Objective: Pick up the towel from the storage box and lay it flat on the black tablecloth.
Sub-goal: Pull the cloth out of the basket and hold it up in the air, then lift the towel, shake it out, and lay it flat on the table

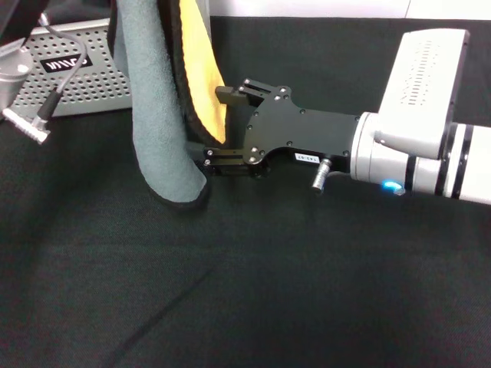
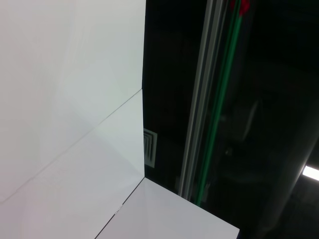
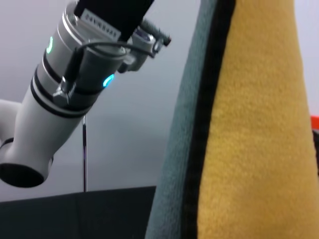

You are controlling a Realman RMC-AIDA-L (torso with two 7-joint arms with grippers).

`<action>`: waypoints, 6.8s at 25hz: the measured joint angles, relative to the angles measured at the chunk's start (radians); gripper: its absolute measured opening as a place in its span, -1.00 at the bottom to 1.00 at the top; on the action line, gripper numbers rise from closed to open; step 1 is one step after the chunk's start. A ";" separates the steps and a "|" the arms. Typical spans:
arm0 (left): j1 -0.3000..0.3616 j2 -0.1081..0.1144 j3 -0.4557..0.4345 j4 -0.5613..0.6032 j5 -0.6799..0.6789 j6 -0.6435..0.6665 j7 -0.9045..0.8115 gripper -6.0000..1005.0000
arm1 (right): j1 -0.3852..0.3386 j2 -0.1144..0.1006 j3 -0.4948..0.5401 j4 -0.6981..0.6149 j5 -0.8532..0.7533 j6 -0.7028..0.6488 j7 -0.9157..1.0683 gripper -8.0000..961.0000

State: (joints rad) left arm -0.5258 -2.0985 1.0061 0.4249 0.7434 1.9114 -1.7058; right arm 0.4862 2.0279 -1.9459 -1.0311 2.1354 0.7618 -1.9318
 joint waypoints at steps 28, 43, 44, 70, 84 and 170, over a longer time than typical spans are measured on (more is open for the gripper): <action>0.027 0.003 -0.008 0.000 -0.016 0.000 0.003 -0.96 | -0.098 -0.009 0.023 -0.069 -0.071 0.001 0.009 -0.08; 0.029 0.003 -0.008 0.000 -0.016 0.004 0.000 -0.96 | -0.105 -0.008 0.047 -0.083 -0.076 -0.001 0.009 -0.42; 0.029 0.003 -0.008 0.000 -0.016 0.004 0.000 -0.96 | -0.105 -0.008 0.049 -0.084 -0.076 -0.001 0.009 -0.45; 0.269 0.108 -0.003 0.065 0.119 0.012 -0.024 -0.96 | -0.312 -0.015 0.315 -0.608 -0.579 0.297 0.519 -0.96; 0.414 0.134 -0.021 0.206 0.242 0.119 -0.079 -0.96 | -0.437 -0.015 0.419 -0.929 -0.696 0.492 0.729 -0.94; 0.250 0.125 -0.082 0.068 0.518 -0.006 0.034 -0.96 | -0.072 -0.018 0.803 -0.048 -0.596 0.815 0.669 -0.83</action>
State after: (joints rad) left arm -0.2759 -1.9731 0.9243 0.4932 1.2615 1.9057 -1.6718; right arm 0.4138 2.0098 -1.1427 -1.0794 1.5390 1.5771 -1.2632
